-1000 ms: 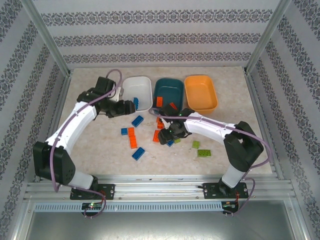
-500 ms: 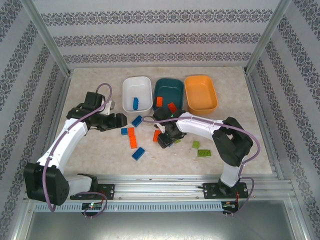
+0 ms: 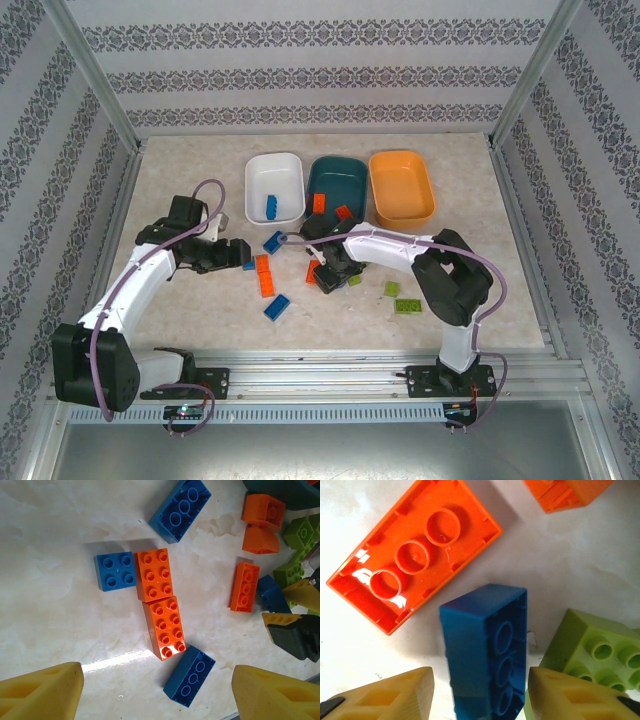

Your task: Sort the legos into containers by color

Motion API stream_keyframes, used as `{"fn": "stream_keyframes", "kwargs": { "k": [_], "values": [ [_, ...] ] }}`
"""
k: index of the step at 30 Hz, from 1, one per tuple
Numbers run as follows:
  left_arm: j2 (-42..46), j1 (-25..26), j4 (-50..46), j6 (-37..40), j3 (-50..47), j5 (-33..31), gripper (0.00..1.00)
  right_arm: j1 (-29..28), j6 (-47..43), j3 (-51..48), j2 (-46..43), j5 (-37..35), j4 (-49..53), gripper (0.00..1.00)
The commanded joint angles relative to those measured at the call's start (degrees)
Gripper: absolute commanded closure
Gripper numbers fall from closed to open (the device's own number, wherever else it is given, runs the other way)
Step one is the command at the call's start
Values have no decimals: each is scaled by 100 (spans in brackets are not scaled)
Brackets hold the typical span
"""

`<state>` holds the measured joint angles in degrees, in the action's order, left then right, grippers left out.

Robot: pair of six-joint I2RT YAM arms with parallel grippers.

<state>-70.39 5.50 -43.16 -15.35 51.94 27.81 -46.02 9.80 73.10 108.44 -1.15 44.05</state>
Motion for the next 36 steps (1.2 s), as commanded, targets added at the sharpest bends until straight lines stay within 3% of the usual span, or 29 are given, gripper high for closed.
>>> {"fn": "stream_keyframes", "kwargs": {
  "k": [1, 5, 10, 18, 28, 36],
  "values": [
    [41, -82, 203, 187, -28, 84, 22, -67, -49, 160, 158, -208, 116, 52],
    [41, -93, 215, 192, -45, 100, 21, -73, 24, 191, 245, -219, 90, 67],
    [19, -102, 222, 192, -65, 135, 21, -65, 74, 196, 237, -227, 118, 77],
    [8, -101, 220, 192, -76, 166, 20, -66, 339, 0, -517, 51, 121, 77],
    [19, -110, 248, 182, -95, 208, 19, 163, 754, 54, -1336, 1123, -181, 77],
    [-10, -119, 227, 210, -121, 80, 18, 709, 1413, 1014, -901, 2235, -977, 75]
  ]
}}
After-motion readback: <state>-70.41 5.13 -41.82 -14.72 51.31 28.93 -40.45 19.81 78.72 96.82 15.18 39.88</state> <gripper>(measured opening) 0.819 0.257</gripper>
